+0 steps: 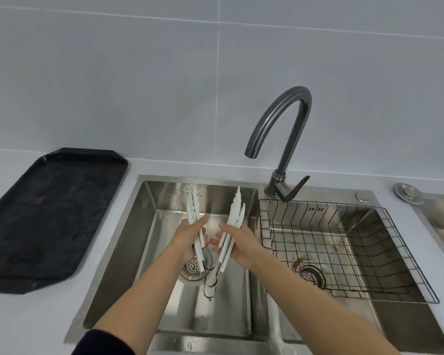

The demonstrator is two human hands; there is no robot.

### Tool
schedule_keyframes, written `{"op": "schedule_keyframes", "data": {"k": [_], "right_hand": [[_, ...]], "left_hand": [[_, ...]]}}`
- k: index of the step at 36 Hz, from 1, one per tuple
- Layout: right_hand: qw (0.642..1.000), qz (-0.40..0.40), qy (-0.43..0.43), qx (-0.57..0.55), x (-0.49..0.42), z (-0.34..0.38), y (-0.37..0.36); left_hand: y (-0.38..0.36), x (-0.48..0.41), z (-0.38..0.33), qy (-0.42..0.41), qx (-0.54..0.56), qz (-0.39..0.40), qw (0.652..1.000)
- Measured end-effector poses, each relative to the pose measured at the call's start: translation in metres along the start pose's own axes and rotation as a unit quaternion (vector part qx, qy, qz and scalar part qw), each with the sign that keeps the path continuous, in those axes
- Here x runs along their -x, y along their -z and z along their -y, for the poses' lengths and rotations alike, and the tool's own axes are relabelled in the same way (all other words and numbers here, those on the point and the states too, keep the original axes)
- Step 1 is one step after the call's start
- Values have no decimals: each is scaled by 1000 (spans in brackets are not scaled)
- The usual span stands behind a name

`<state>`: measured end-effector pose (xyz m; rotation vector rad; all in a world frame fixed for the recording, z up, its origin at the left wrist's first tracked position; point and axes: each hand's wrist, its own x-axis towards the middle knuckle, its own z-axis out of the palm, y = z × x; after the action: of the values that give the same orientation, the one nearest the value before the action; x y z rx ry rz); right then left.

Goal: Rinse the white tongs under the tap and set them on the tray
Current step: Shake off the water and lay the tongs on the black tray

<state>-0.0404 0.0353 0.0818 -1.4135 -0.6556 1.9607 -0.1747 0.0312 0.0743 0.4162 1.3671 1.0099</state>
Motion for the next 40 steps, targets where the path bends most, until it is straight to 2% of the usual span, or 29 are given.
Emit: {"op": "schedule_keyframes", "data": {"k": [8,17,21,26,36,40], "right_hand": [[996,-39,-73,-14,-9,-26,-28],[988,-78,-129,14,-13,-49,-35],[987,-77,-135,-31,-18,-43,-24],[979,-61,-193,3,-18,-54,-12],[979,-61,-194,-14,-15,-51,0],[980,-62,-189,20,-16,-56,-1]], "left_hand": [[50,0,12,73,10,8,997],[62,-9,33,97,-71,-19,993],[62,-14,31,110,-36,-1,993],[58,-1,53,163,-2,18,987],[55,-9,58,162,-8,23,986],[54,-5,62,162,-4,-1,987]]}}
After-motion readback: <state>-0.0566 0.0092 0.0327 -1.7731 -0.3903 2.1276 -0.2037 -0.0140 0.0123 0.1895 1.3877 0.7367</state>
